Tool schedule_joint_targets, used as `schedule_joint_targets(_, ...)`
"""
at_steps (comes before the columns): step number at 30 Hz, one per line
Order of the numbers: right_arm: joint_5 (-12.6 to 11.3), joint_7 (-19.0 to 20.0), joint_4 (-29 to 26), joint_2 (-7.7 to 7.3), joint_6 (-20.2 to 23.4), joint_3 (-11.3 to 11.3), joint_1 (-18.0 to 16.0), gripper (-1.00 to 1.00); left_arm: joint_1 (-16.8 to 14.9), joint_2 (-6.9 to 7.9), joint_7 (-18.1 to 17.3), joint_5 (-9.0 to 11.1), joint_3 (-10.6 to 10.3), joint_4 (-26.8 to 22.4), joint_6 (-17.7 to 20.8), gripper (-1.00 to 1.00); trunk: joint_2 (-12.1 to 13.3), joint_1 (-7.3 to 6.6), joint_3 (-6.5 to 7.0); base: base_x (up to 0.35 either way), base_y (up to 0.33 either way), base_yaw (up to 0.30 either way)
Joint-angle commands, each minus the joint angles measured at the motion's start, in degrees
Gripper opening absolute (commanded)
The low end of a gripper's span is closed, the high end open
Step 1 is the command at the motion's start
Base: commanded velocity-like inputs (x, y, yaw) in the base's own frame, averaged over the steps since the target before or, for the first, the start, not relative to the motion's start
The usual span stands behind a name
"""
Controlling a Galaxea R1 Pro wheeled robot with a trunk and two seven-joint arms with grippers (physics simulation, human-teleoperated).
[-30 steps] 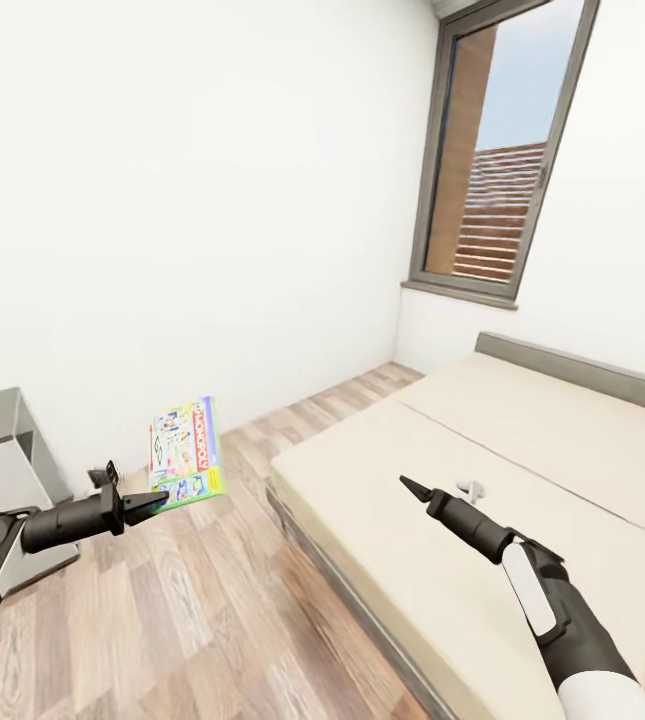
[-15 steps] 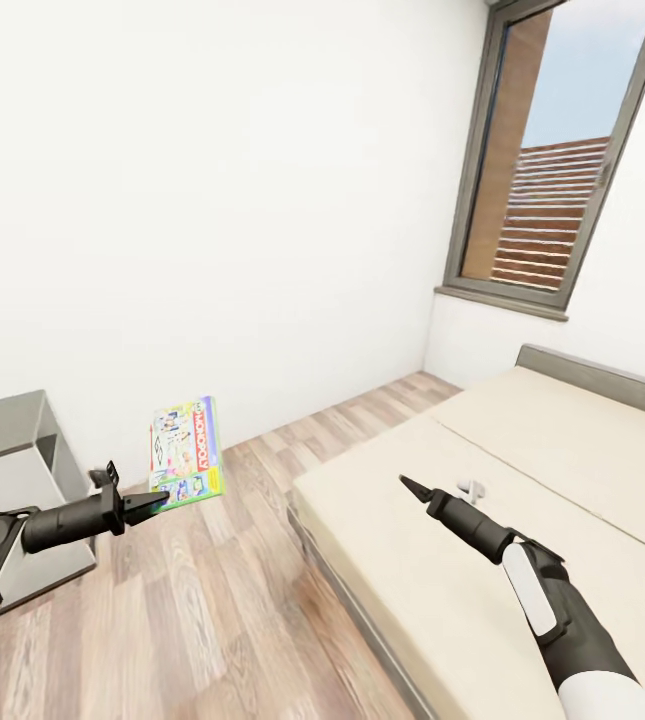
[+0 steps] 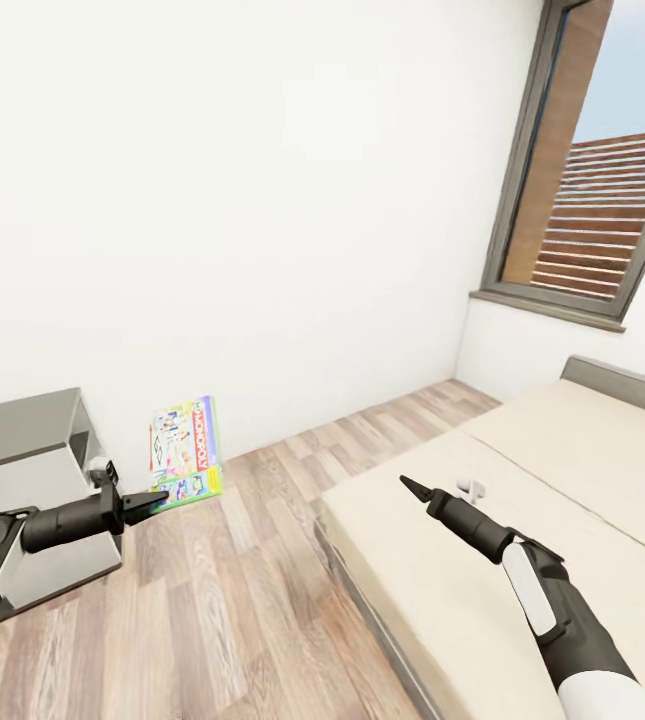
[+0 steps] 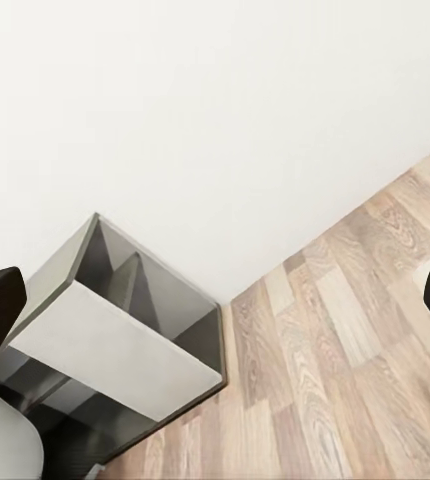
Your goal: Put all the toys in the child's room - the three board games (two on the bed and one on the table), the two jigsaw puzzles on the table, and the tennis ball on the table - inside the toy box on the table in the child's room.
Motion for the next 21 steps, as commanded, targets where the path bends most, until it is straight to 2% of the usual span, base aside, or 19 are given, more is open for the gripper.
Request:
schedule_joint_targets(1, -0.5, 0.1, 0.0, -0.02, 0.5, -0.1, 0.0, 1.0, -0.1, -0.01, -0.2, 0.1, 0.0, 0.0, 0.6, -1.0, 0.0, 0.0, -0.06, 0.002, 0.033, 0.149)
schedule_joint_targets(12, -0.5, 0.1, 0.0, 0.0, 0.5, -0.1, 0.0, 1.0, -0.1, -0.08, -0.2, 0.0, 0.1, 0.0, 0.6, -1.0, 0.0, 0.0, -0.06, 0.014, 0.003, 0.025)
schedule_joint_targets(21, -0.4, 0.0, 0.0, 0.0, 0.5, -0.1, 0.0, 1.0, -0.1, -0.09, -0.2, 0.0, 0.1, 0.0, 0.6, -1.0, 0.0, 0.0, 0.18, 0.154, 0.054, 0.229)
